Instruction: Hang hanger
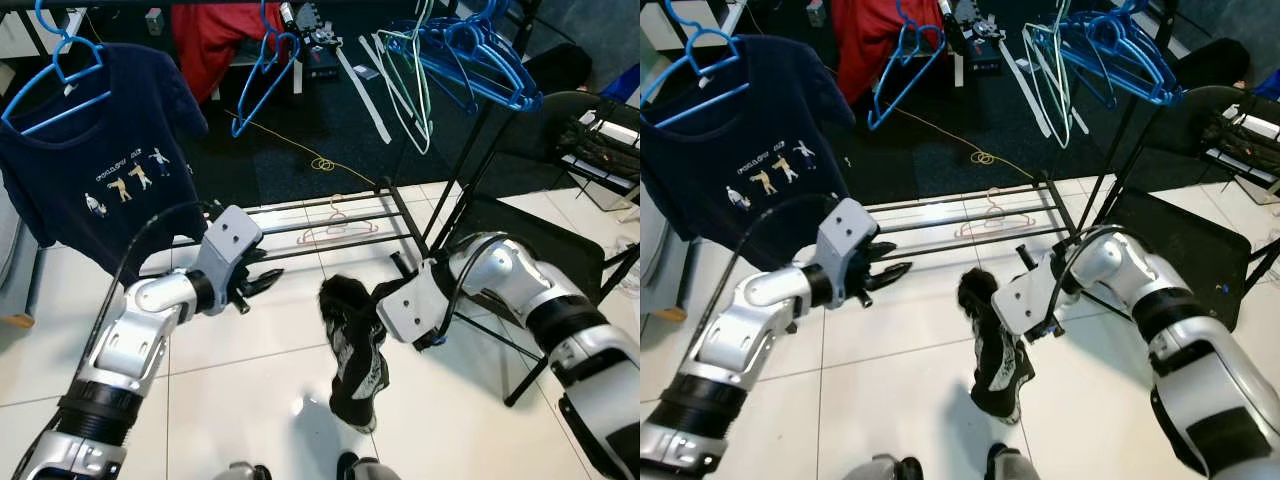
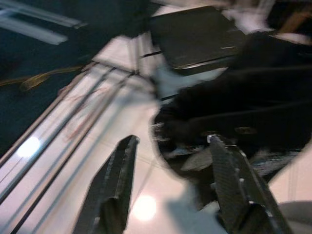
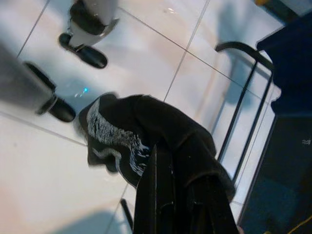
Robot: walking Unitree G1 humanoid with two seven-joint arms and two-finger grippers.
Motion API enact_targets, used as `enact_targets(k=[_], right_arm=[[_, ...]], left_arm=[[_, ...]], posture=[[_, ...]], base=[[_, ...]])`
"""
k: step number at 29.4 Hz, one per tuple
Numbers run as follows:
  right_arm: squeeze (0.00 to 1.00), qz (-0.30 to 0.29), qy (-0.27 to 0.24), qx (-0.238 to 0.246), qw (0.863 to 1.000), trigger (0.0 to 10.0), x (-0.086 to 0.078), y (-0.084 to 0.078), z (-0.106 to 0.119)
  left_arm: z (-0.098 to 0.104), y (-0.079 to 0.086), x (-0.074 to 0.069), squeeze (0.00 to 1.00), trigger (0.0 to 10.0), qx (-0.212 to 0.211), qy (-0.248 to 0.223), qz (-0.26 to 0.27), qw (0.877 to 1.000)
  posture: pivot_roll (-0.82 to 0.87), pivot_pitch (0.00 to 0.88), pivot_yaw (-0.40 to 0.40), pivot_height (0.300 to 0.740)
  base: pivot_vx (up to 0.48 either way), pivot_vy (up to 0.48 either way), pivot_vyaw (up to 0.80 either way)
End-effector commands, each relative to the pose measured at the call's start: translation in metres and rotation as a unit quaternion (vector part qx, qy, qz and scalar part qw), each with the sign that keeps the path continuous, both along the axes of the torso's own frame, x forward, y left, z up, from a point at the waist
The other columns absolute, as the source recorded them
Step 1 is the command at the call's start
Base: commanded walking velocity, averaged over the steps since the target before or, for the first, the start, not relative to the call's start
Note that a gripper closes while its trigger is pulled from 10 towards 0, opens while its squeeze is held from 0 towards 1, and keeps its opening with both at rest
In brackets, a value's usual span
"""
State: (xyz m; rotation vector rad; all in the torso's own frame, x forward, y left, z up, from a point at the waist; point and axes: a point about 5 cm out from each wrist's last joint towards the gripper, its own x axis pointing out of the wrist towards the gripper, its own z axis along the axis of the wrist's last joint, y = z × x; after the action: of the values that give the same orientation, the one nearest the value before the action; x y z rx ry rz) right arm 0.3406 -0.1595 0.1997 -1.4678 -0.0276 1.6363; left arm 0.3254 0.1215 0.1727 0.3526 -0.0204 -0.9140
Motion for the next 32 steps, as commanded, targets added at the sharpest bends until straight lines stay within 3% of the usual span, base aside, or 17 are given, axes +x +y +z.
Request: enact_targets(k=[1, 9, 10, 12, 13, 15, 17, 18, 20, 21, 23, 24, 25, 26, 27, 28, 32], right_arm=[[0.00, 0.024, -0.011, -0.002, 1.000, 0.0, -0.001, 0.001, 0.006], [0.00, 0.110, 0.002, 0.005, 0.994, 0.0, -0.013, 0.004, 0.014], [0.00, 0.088, 0.037, -0.021, 0.995, 0.0, -0.013, -0.004, 0.007], [0.00, 0.057, 0.079, -0.050, 0.994, 0.0, -0.013, -0.013, -0.001], [0.00, -0.082, 0.100, -0.143, 0.981, 0.0, 0.000, -0.042, -0.012], [0.00, -0.119, 0.099, -0.169, 0.973, 0.0, 0.002, -0.051, -0.014], [0.00, -0.296, 0.057, -0.032, 0.953, 0.0, 0.027, -0.051, -0.012], [0.00, -0.296, 0.057, -0.032, 0.953, 0.0, 0.027, -0.051, -0.012], [0.00, -0.458, 0.118, 0.212, 0.856, 0.0, 0.046, -0.041, -0.007], [0.00, -0.458, 0.118, 0.212, 0.856, 0.0, 0.046, -0.041, -0.007], [0.00, -0.515, 0.188, 0.332, 0.768, 0.0, 0.050, -0.037, -0.014], [0.00, -0.515, 0.188, 0.332, 0.768, 0.0, 0.050, -0.037, -0.014], [0.00, -0.536, 0.212, 0.373, 0.727, 0.0, 0.050, -0.036, -0.020], [0.00, -0.536, 0.212, 0.373, 0.727, 0.0, 0.050, -0.036, -0.020], [0.00, -0.566, 0.261, 0.435, 0.650, 0.1, 0.050, -0.034, -0.030], [0.00, -0.574, 0.274, 0.450, 0.626, 0.4, 0.050, -0.034, -0.032], [0.00, -0.589, 0.291, 0.466, 0.593, 0.1, 0.050, -0.034, -0.035]], left_arm=[[-0.007, -0.004, -0.002, 1.00, 10.0, 0.017, 0.002, -0.023, 1.000], [-0.016, 0.021, 0.027, 1.00, 10.0, 0.121, -0.049, 0.059, 0.990], [-0.016, 0.028, 0.030, 0.00, 10.0, 0.129, -0.051, 0.075, 0.987], [-0.015, 0.034, 0.034, 0.00, 10.0, 0.135, -0.053, 0.091, 0.985], [-0.012, 0.043, 0.039, 0.00, 10.0, 0.132, -0.056, 0.134, 0.981], [-0.011, 0.045, 0.041, 0.00, 10.0, 0.131, -0.057, 0.144, 0.979], [-0.007, 0.053, 0.046, 0.00, 10.0, 0.098, -0.055, 0.194, 0.975], [-0.007, 0.053, 0.046, 0.00, 10.0, 0.098, -0.055, 0.194, 0.975], [-0.004, 0.059, 0.050, 0.00, 10.0, 0.048, -0.044, 0.243, 0.968], [-0.004, 0.059, 0.050, 0.00, 10.0, 0.048, -0.044, 0.243, 0.968], [-0.004, 0.063, 0.051, 0.00, 10.0, 0.021, -0.030, 0.271, 0.962], [-0.004, 0.063, 0.051, 0.00, 10.0, 0.021, -0.030, 0.271, 0.962], [-0.005, 0.063, 0.051, 0.00, 10.0, 0.015, -0.026, 0.277, 0.960], [-0.005, 0.063, 0.051, 0.00, 10.0, 0.015, -0.026, 0.277, 0.960], [-0.007, 0.062, 0.050, 0.00, 10.0, 0.009, -0.017, 0.275, 0.961], [-0.008, 0.061, 0.050, 0.00, 10.0, 0.009, -0.016, 0.272, 0.962], [-0.011, 0.059, 0.049, 0.00, 10.0, 0.007, -0.008, 0.268, 0.963]], posture=[[-0.09, 0.203, -0.045, 0.740], [-0.12, 0.216, -0.061, 0.740], [-0.12, 0.216, -0.061, 0.740], [-0.12, 0.216, -0.061, 0.740], [-0.12, 0.219, -0.068, 0.740], [-0.12, 0.219, -0.068, 0.740], [-0.11, 0.219, -0.072, 0.740], [-0.11, 0.219, -0.072, 0.740], [-0.11, 0.222, -0.079, 0.740], [-0.11, 0.222, -0.079, 0.740], [-0.10, 0.224, -0.077, 0.740], [-0.10, 0.224, -0.077, 0.740], [-0.10, 0.226, -0.074, 0.740], [-0.10, 0.226, -0.074, 0.740], [-0.10, 0.227, -0.069, 0.740], [-0.10, 0.228, -0.065, 0.740], [-0.10, 0.230, -0.061, 0.740]], base=[[0.000, 0.000, 0.00], [0.000, 0.000, 0.00], [0.000, 0.000, 0.00], [0.000, 0.000, 0.00], [0.000, 0.000, 0.00], [0.000, 0.000, 0.00], [0.000, 0.000, 0.00], [0.000, 0.000, 0.00], [0.000, 0.000, 0.00], [0.000, 0.000, 0.00], [0.000, 0.000, 0.00], [0.000, 0.000, 0.00], [0.000, 0.000, 0.00], [0.000, 0.000, 0.00], [0.000, 0.000, 0.00], [0.000, 0.000, 0.00], [0.000, 0.000, 0.00]])
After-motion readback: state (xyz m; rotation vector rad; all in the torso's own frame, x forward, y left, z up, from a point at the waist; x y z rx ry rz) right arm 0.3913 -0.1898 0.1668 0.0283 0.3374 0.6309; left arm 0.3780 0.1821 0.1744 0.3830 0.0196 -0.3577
